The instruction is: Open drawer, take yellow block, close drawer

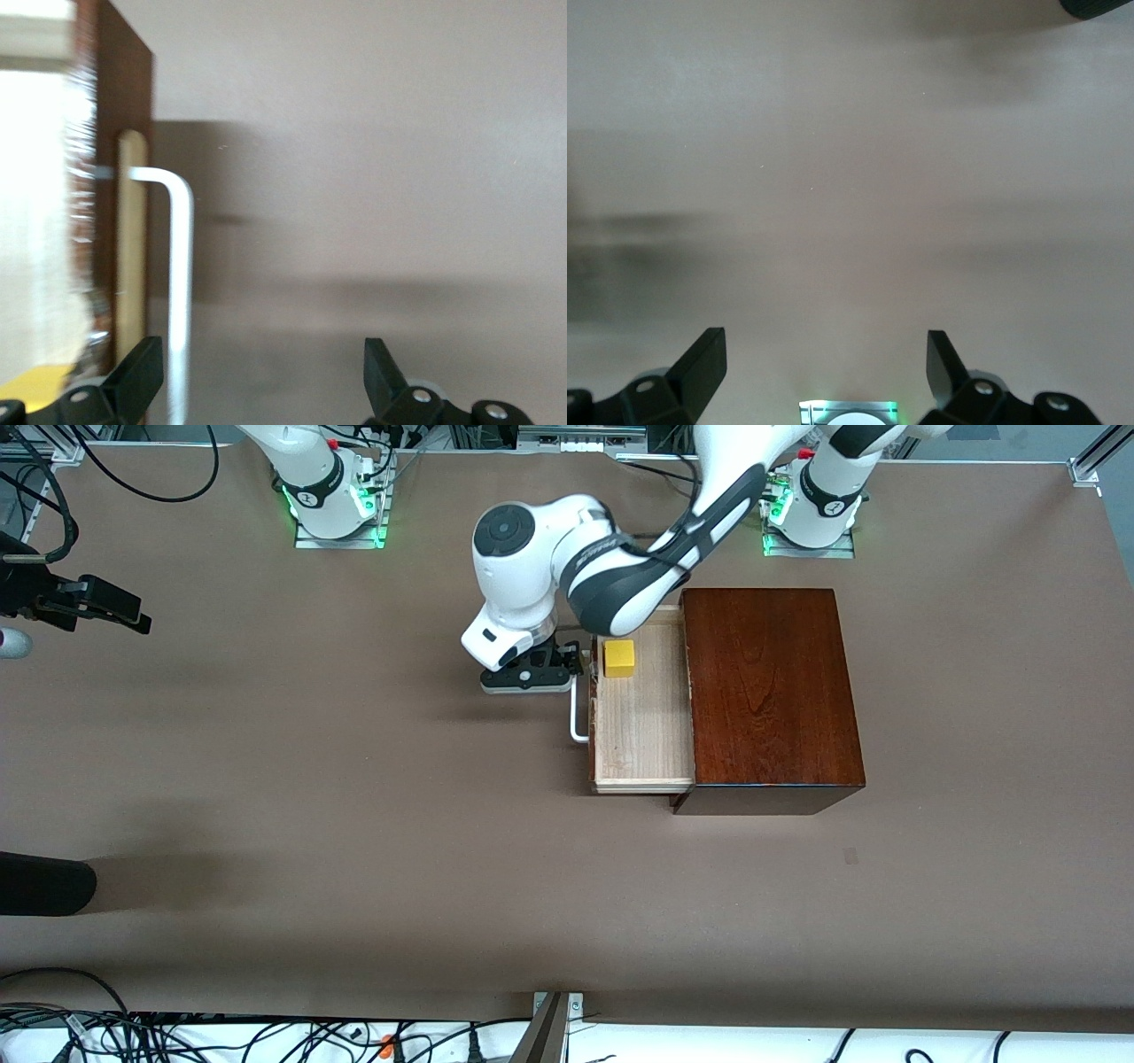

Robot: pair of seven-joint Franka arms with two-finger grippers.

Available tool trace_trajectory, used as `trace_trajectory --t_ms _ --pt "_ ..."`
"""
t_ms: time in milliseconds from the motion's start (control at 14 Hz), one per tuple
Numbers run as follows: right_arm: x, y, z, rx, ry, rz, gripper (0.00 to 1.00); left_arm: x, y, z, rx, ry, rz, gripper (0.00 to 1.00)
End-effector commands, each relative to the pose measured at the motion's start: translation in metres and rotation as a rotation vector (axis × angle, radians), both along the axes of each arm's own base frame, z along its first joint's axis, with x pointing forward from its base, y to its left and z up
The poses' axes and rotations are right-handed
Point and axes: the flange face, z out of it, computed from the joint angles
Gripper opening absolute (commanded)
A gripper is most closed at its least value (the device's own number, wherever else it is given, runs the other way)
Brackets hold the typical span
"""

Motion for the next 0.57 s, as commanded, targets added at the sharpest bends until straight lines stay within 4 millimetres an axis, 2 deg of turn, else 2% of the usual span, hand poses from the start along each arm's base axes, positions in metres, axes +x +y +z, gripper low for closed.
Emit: trace_trajectory --t_ms 0,215,502 --pt "0.002 -0.005 0.0 -0.004 0.014 -0.002 1.0 0.013 0.055 0.067 0.004 0.041 0.01 1.0" --pt "-0.005 -0.007 -0.003 0.004 0.072 0.001 1.0 0.035 0.136 0.124 -0.008 0.075 0.017 1.0" --pt "-0.005 -0.013 -0.005 0.016 0.082 -0.009 1.0 0.074 0.213 0.155 -0.02 0.063 0.078 1.0"
